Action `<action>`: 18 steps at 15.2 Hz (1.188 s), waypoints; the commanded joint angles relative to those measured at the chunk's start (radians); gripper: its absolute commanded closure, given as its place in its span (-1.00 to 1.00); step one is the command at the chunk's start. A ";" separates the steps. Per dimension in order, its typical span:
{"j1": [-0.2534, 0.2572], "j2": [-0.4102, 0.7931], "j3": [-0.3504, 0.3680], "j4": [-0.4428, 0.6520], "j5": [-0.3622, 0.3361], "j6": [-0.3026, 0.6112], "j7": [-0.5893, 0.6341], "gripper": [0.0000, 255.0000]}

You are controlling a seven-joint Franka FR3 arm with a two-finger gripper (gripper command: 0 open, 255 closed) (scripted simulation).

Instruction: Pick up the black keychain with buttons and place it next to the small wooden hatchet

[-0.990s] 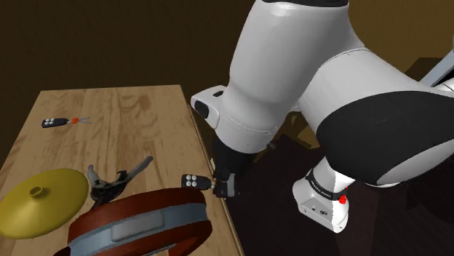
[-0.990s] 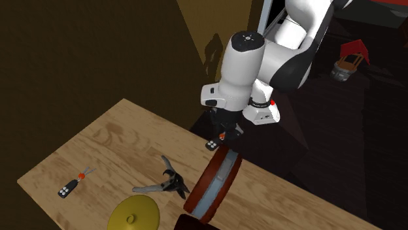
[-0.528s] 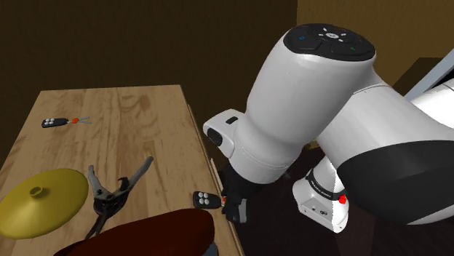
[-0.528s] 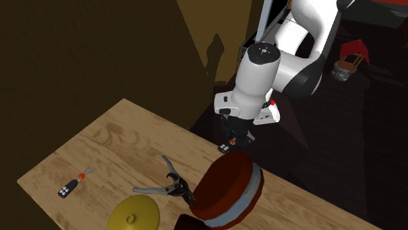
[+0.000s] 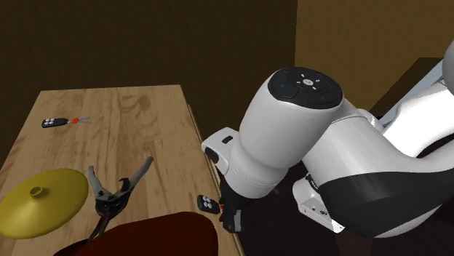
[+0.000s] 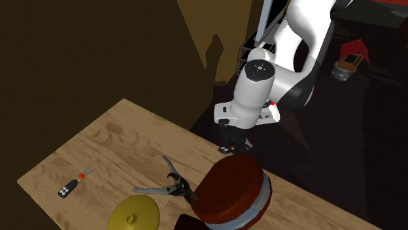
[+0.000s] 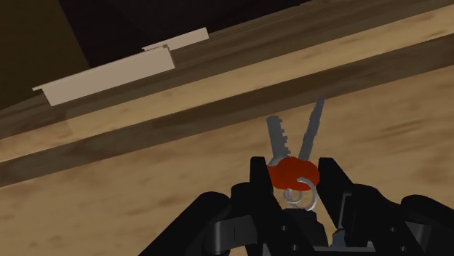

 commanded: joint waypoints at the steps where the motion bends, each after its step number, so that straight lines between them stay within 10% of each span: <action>1: -0.002 0.016 0.009 -0.017 -0.002 0.032 0.004 1.00; 15: -0.017 0.082 0.041 -0.059 -0.019 0.137 0.025 1.00; 16: -0.017 0.082 0.041 -0.059 -0.019 0.137 0.025 -1.00; 18: -0.017 0.082 0.041 -0.059 -0.019 0.137 0.025 -1.00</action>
